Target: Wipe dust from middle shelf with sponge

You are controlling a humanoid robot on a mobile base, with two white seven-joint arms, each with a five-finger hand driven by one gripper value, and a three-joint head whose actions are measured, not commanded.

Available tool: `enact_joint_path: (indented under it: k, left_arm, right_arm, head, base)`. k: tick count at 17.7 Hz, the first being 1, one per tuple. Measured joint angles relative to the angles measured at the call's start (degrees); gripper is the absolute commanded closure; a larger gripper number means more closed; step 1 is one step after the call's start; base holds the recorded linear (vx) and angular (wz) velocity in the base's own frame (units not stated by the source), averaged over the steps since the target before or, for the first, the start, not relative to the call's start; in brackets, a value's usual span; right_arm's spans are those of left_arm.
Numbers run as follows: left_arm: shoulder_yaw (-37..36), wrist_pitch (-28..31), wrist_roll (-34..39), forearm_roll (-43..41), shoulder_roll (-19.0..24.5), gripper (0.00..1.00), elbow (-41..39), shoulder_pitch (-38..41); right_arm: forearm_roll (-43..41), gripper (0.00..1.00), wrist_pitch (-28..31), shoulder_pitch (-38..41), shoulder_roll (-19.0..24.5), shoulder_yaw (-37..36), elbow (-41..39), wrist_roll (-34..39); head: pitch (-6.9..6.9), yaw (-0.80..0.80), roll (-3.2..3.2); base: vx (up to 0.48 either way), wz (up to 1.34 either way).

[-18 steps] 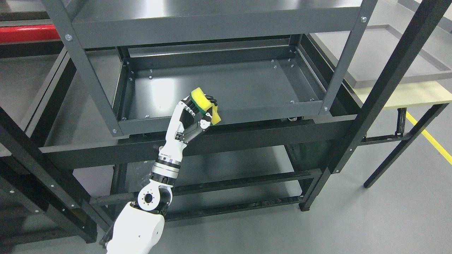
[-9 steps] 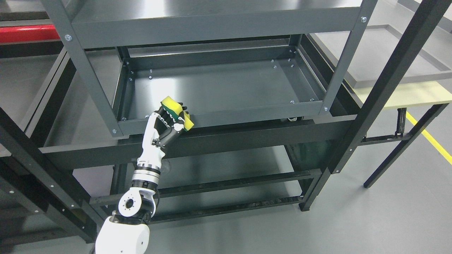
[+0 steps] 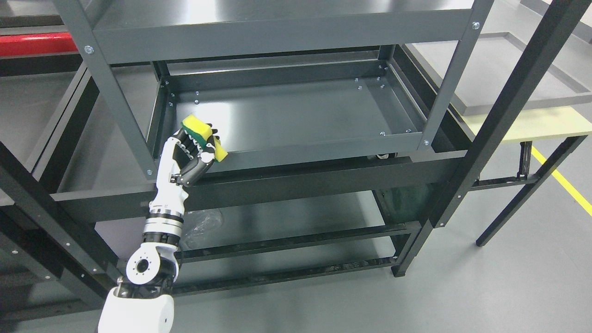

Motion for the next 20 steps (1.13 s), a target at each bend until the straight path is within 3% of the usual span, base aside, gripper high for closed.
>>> enact_joint_path:
  k: [7, 20]
  left_arm:
    - [3.44, 1.62, -0.08, -2.58, -0.03, 0.92, -5.96, 3.46]
    - [5.14, 2.20, -0.09, -3.15, -0.07, 0.92, -9.28, 6.77]
  right_arm:
    - [0.00, 0.00, 0.00, 0.04, 0.00, 0.00, 0.00, 0.00]
    - [0.02, 0.00, 0.00, -0.02, 0.00, 0.00, 0.00, -0.01]
  head:
    - [0.00, 0.00, 0.00]
    - [0.00, 0.00, 0.00]
  base:
    - [0.000, 0.00]
    - [0.000, 0.00]
